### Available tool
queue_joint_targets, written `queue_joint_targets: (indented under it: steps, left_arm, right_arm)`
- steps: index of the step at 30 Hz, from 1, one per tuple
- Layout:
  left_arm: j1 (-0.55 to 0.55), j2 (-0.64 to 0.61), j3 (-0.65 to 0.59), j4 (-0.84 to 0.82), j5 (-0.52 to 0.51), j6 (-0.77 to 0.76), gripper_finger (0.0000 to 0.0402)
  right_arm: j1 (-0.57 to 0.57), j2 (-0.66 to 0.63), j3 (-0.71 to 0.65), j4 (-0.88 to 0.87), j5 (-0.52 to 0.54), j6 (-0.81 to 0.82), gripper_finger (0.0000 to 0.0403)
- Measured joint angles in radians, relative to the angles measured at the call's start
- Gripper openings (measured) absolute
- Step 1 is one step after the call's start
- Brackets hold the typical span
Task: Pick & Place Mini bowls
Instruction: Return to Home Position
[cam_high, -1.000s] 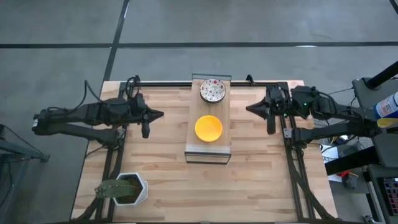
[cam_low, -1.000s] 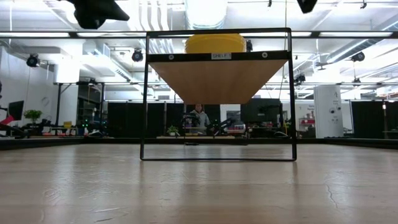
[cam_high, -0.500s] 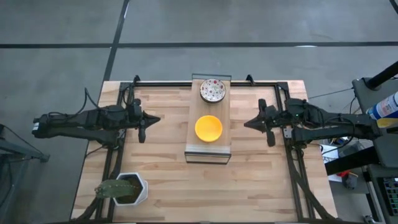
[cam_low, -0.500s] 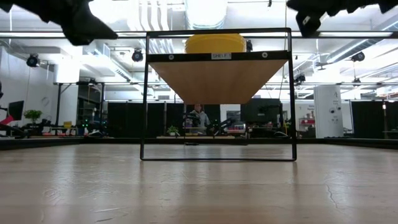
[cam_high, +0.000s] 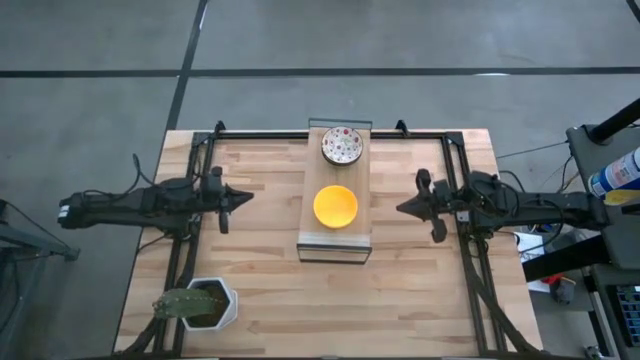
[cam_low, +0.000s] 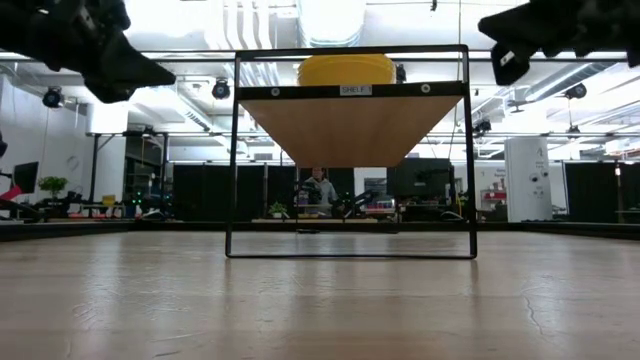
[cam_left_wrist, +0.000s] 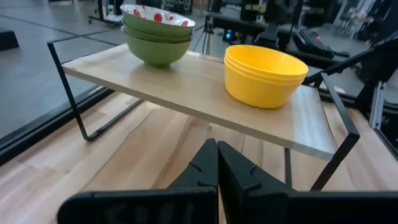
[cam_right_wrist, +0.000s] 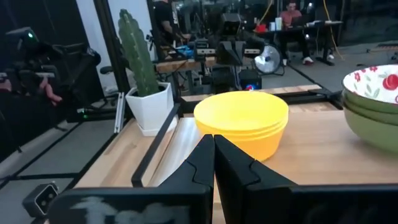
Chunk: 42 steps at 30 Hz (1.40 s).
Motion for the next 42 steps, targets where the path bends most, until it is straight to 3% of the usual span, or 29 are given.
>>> queue_joint_targets:
  steps: [16,22,34,42]
  left_arm:
    - [0.0,-0.159,-0.15,0.006,-0.004,0.007,0.0]
    - [0.0,-0.215,-0.227,0.086,-0.005,-0.001,0.0]
    - [0.001,-0.275,-0.312,0.183,-0.034,0.022,0.0]
    - [0.001,-0.274,-0.312,0.183,-0.043,0.042,0.0]
  right_arm:
    - [0.0,-0.075,-0.24,0.231,-0.014,0.029,0.0009]
    - [0.0,-0.075,-0.325,0.344,-0.026,0.043,0.0008]
    - [0.0,-0.074,-0.325,0.324,-0.051,-0.011,0.0008]
    - [0.0,-0.073,-0.325,0.321,-0.049,0.071,0.0008]
